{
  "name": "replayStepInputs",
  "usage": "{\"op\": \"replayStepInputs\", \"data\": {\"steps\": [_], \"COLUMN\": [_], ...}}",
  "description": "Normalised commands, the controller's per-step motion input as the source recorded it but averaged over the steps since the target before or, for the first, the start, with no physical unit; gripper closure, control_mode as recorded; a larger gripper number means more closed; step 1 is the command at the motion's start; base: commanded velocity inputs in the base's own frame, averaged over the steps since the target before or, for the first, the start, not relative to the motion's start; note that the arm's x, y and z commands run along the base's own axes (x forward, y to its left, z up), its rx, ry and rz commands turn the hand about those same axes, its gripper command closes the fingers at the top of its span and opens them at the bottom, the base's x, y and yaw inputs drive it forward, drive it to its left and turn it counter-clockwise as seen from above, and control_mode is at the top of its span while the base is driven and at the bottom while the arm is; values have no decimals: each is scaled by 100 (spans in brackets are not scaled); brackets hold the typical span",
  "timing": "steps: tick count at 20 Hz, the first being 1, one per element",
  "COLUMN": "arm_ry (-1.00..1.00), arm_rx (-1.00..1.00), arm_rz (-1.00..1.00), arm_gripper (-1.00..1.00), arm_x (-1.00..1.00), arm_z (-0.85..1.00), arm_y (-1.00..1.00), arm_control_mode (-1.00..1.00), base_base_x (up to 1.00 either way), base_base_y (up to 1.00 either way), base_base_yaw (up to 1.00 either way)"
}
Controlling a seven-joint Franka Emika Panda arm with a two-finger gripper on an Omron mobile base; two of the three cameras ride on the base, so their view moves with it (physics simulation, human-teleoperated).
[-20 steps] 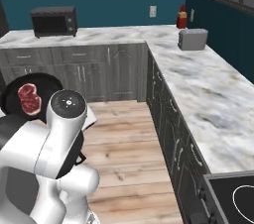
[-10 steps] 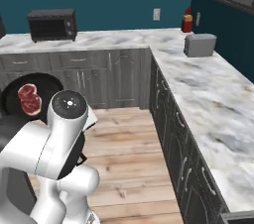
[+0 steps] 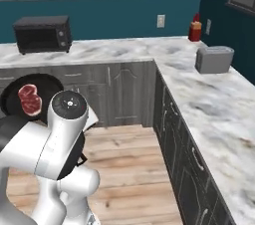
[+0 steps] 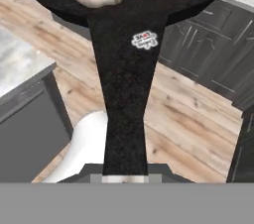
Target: Pick up the pan with the steak in it and place it on the dining table. Then place the steak on the plate.
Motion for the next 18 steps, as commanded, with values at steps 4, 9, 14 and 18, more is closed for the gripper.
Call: {"op": "replayStepInputs", "data": {"steps": [4,9,14,18], "arm_ry": [0,0,0,0], "arm_rx": [0,0,0,0], "arm_rz": [0,0,0,0], "arm_gripper": [100,100,100,100], "arm_x": [0,0,0,0], "arm_z": [0,0,0,0], "arm_y": [0,0,0,0], "arm_control_mode": [100,100,100,100], "base_base_x": [100,100,100,100], "base_base_y": [9,7,8,1], "base_base_yaw": [-4,-3,-2,0]}}
